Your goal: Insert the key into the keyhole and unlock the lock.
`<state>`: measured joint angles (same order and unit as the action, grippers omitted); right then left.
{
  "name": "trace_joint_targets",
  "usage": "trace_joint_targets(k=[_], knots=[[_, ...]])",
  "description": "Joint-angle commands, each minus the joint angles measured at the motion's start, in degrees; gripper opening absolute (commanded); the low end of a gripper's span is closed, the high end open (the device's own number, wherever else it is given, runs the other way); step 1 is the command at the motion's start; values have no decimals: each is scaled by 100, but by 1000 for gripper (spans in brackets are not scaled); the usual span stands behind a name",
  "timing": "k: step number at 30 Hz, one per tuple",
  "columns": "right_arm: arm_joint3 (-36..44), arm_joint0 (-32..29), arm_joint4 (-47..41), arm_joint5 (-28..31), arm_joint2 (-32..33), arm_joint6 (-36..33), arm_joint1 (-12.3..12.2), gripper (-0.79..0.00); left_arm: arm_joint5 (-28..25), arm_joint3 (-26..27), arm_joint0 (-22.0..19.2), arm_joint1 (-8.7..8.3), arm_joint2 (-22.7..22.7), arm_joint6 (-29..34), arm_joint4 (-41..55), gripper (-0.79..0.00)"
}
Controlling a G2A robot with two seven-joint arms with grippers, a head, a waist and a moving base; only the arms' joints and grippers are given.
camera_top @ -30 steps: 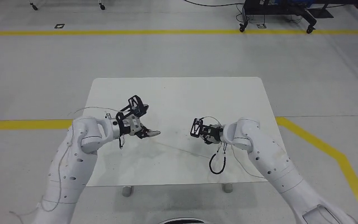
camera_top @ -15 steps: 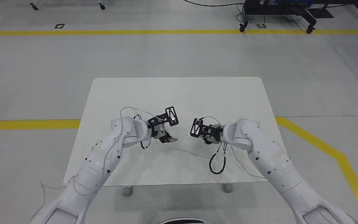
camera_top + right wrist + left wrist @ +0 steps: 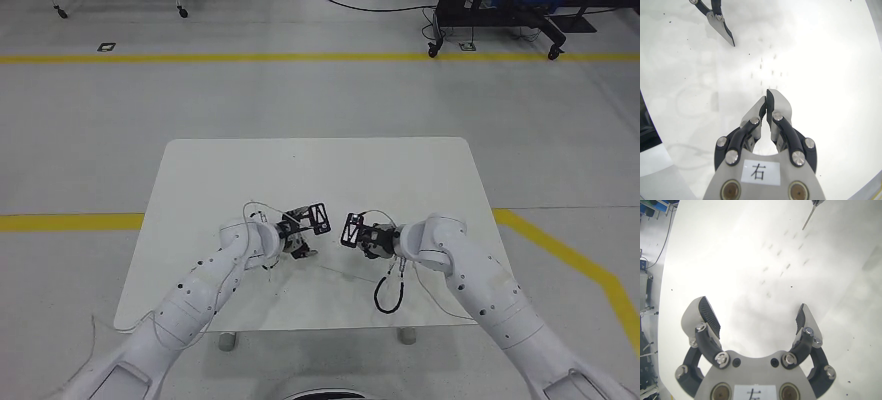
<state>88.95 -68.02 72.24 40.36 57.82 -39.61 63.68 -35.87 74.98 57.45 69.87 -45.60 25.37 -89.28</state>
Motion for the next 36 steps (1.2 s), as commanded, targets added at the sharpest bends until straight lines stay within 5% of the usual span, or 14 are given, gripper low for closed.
trace_joint_targets(k=[1,11,18,28,36], knots=[[25,-52,-59,7,87,157,-20,-785,35,-16,-2,9,17,2,-36,0],[263,-557,-489,251,805,1116,-185,-785,82,349,212,-94,-337,-207,-91,0],[355,-766,-583,361,1051,1441,-244,-785,-452,1691,1262,-525,-1920,-1094,424,0],[346,-784,-635,368,1042,1479,-241,-785,-475,1718,1296,-523,-1918,-1238,514,0],[100,-974,-1575,188,1050,2042,-208,-785,-2067,1231,1220,-680,-2640,-1881,1935,0]])
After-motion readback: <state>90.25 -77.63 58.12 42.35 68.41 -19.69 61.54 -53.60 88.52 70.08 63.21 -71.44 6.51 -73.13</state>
